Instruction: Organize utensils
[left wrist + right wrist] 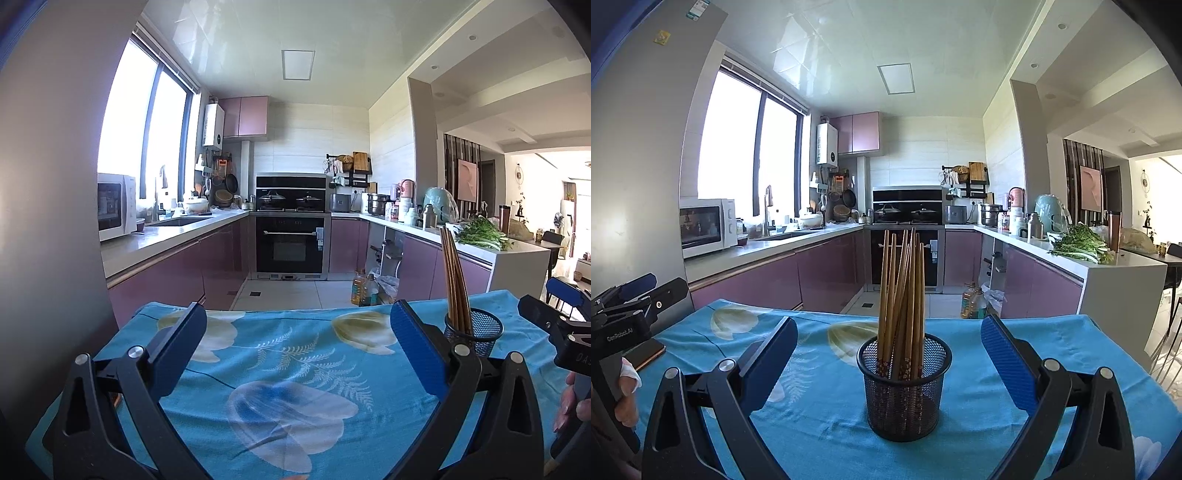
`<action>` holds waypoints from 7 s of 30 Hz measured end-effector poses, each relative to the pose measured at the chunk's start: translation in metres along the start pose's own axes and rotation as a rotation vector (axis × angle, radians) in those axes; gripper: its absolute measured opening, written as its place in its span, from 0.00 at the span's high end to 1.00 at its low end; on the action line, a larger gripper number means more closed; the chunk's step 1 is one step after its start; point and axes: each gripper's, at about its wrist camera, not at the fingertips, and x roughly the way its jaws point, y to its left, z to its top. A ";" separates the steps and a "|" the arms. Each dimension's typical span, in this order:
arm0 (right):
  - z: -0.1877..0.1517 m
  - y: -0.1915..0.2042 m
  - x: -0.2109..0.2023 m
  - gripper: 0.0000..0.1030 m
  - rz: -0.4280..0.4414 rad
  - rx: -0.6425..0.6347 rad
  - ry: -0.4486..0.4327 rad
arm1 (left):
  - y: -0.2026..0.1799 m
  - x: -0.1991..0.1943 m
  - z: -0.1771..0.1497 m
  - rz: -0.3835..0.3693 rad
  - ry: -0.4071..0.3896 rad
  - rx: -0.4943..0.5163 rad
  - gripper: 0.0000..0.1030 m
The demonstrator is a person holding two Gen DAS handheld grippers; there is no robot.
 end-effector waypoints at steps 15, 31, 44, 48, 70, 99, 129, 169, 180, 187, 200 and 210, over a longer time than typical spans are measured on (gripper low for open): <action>0.001 0.000 -0.005 0.07 -0.007 0.007 -0.015 | 0.002 -0.007 0.001 0.009 -0.024 -0.003 0.05; 0.001 0.001 -0.003 0.07 0.001 0.009 -0.014 | 0.001 -0.006 -0.001 0.002 -0.018 0.003 0.05; 0.000 0.000 -0.001 0.07 0.002 0.011 -0.012 | 0.000 -0.005 -0.001 -0.001 -0.012 0.006 0.05; -0.001 0.001 -0.001 0.07 0.002 0.012 -0.014 | -0.001 -0.005 -0.001 -0.002 -0.013 0.005 0.05; -0.002 -0.003 -0.003 0.07 0.001 0.014 -0.015 | -0.002 -0.006 -0.001 -0.005 -0.011 0.007 0.05; -0.001 -0.005 -0.005 0.07 -0.003 0.019 -0.014 | -0.009 -0.008 -0.002 -0.013 -0.005 0.016 0.05; -0.001 -0.005 -0.005 0.07 -0.007 0.023 -0.014 | -0.010 -0.009 -0.002 -0.014 -0.005 0.018 0.05; -0.001 -0.006 -0.006 0.07 -0.008 0.026 -0.011 | -0.011 -0.009 -0.002 -0.015 -0.003 0.018 0.05; -0.001 -0.005 -0.005 0.06 -0.009 0.026 -0.010 | -0.013 -0.009 -0.002 -0.018 0.000 0.019 0.05; -0.002 -0.005 -0.004 0.07 -0.009 0.030 -0.007 | -0.013 -0.008 -0.002 -0.018 0.001 0.019 0.05; -0.004 -0.006 -0.003 0.07 -0.011 0.033 -0.004 | -0.014 -0.008 -0.002 -0.019 0.003 0.020 0.05; -0.004 -0.006 -0.003 0.06 -0.012 0.033 -0.002 | -0.015 -0.008 -0.005 -0.021 0.004 0.021 0.05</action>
